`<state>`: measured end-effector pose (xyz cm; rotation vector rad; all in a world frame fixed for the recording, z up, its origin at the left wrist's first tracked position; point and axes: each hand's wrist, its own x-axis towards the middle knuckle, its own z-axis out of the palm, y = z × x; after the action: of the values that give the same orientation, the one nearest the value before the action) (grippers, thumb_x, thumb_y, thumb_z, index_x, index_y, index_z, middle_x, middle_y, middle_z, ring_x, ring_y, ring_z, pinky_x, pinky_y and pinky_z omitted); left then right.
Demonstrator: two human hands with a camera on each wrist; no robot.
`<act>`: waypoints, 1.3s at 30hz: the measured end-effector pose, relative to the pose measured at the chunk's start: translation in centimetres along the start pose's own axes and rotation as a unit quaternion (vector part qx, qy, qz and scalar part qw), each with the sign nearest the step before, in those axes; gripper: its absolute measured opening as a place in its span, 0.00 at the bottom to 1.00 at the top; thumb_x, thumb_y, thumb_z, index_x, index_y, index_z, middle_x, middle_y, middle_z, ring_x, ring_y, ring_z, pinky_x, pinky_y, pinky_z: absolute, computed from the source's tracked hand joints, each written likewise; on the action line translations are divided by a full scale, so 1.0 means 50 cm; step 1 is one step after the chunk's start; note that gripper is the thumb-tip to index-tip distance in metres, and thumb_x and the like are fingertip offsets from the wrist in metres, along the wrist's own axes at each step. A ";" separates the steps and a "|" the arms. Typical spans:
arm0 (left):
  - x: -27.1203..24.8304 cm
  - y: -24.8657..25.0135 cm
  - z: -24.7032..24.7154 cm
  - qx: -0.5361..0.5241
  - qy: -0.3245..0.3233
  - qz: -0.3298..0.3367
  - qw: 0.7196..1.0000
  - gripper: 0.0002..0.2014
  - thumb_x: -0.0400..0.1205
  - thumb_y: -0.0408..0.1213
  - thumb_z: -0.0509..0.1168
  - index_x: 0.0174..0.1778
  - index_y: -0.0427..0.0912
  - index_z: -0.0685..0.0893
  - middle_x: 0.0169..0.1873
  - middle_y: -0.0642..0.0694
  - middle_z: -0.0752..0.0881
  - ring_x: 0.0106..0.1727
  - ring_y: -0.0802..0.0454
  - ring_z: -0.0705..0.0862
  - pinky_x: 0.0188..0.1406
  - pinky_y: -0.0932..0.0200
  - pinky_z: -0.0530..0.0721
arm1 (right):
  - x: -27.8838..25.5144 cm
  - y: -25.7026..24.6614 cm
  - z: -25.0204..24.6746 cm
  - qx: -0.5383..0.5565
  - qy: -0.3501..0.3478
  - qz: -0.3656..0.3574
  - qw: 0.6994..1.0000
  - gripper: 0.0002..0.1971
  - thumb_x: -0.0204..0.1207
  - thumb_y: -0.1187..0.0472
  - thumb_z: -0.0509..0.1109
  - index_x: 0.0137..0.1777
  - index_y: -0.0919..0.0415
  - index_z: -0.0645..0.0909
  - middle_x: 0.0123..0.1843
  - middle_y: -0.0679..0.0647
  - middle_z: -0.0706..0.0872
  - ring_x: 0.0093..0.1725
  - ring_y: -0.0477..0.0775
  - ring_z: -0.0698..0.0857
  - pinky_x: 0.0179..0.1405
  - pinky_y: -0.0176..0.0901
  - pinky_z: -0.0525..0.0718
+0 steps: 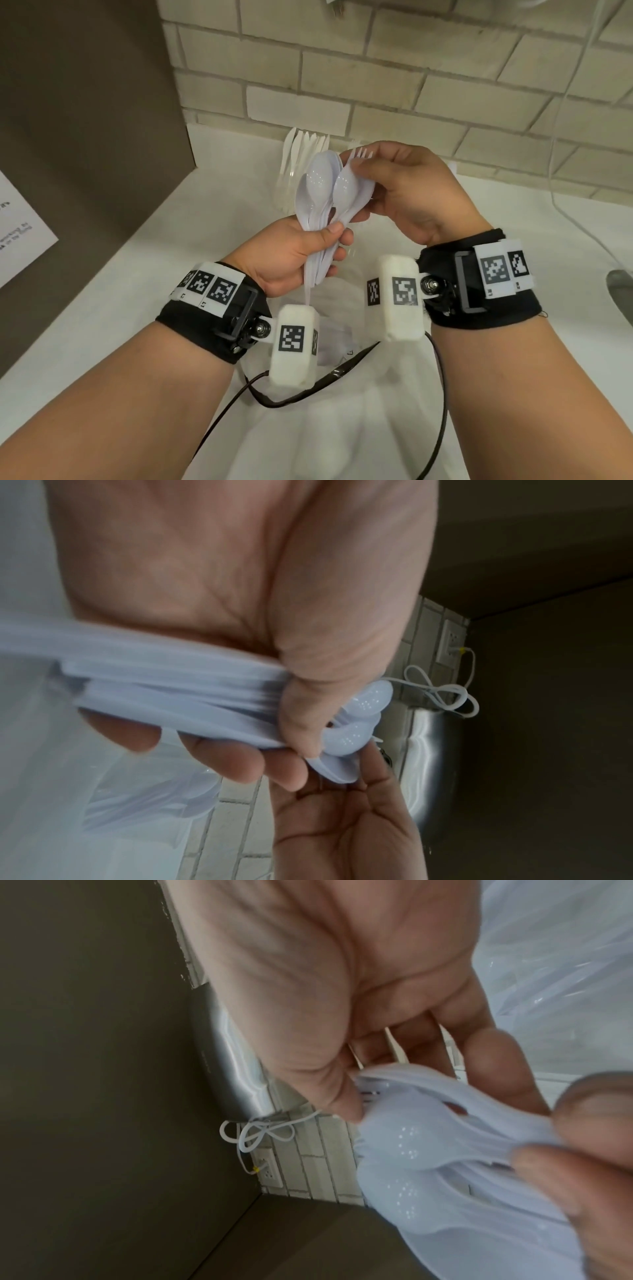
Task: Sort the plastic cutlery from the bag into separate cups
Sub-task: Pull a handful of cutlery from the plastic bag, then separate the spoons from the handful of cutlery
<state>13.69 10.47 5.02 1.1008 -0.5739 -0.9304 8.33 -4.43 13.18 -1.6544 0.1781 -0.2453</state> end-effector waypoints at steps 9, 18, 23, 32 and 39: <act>0.000 -0.003 0.014 0.122 0.062 0.035 0.990 0.11 0.86 0.36 0.57 0.57 0.50 0.84 0.35 0.55 0.84 0.38 0.56 0.82 0.47 0.54 0.79 | 0.002 -0.020 -0.006 0.029 0.111 -0.152 0.982 0.08 0.85 0.63 0.60 0.52 0.57 0.81 0.43 0.55 0.89 0.44 0.56 0.87 0.49 0.52 0.83; 0.011 0.001 0.032 0.275 0.161 0.079 0.945 0.06 0.86 0.36 0.57 0.56 0.50 0.76 0.40 0.52 0.79 0.36 0.52 0.82 0.44 0.51 0.85 | 0.017 -0.072 -0.065 0.066 0.291 -0.339 0.892 0.07 0.84 0.64 0.58 0.53 0.61 0.78 0.44 0.59 0.88 0.28 0.49 0.75 0.28 0.41 0.74; 0.028 -0.001 0.026 0.225 0.193 0.055 0.954 0.08 0.86 0.40 0.59 0.55 0.40 0.79 0.36 0.50 0.80 0.33 0.55 0.80 0.41 0.55 0.83 | 0.094 -0.039 -0.098 -0.005 0.284 -0.270 0.920 0.10 0.85 0.65 0.56 0.56 0.58 0.80 0.44 0.59 0.84 0.29 0.50 0.80 0.31 0.41 0.80; 0.034 -0.001 0.021 0.030 0.159 0.010 0.987 0.07 0.85 0.38 0.61 0.44 0.42 0.82 0.33 0.47 0.81 0.35 0.51 0.83 0.44 0.55 0.84 | 0.227 0.106 -0.110 -0.165 0.253 -0.111 0.947 0.12 0.85 0.62 0.58 0.62 0.58 0.81 0.41 0.50 0.84 0.31 0.49 0.86 0.36 0.43 0.84; 0.027 0.004 0.015 0.009 0.142 -0.008 0.990 0.07 0.85 0.39 0.60 0.50 0.44 0.84 0.33 0.49 0.81 0.33 0.54 0.81 0.42 0.54 0.81 | 0.227 0.117 -0.112 -0.257 0.195 0.048 0.945 0.22 0.76 0.65 0.65 0.72 0.63 0.75 0.66 0.60 0.83 0.57 0.60 0.87 0.62 0.56 0.85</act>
<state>13.84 8.99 5.44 1.2310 -0.3399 -0.7650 17.94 -13.36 8.45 -2.0925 0.6676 -0.4814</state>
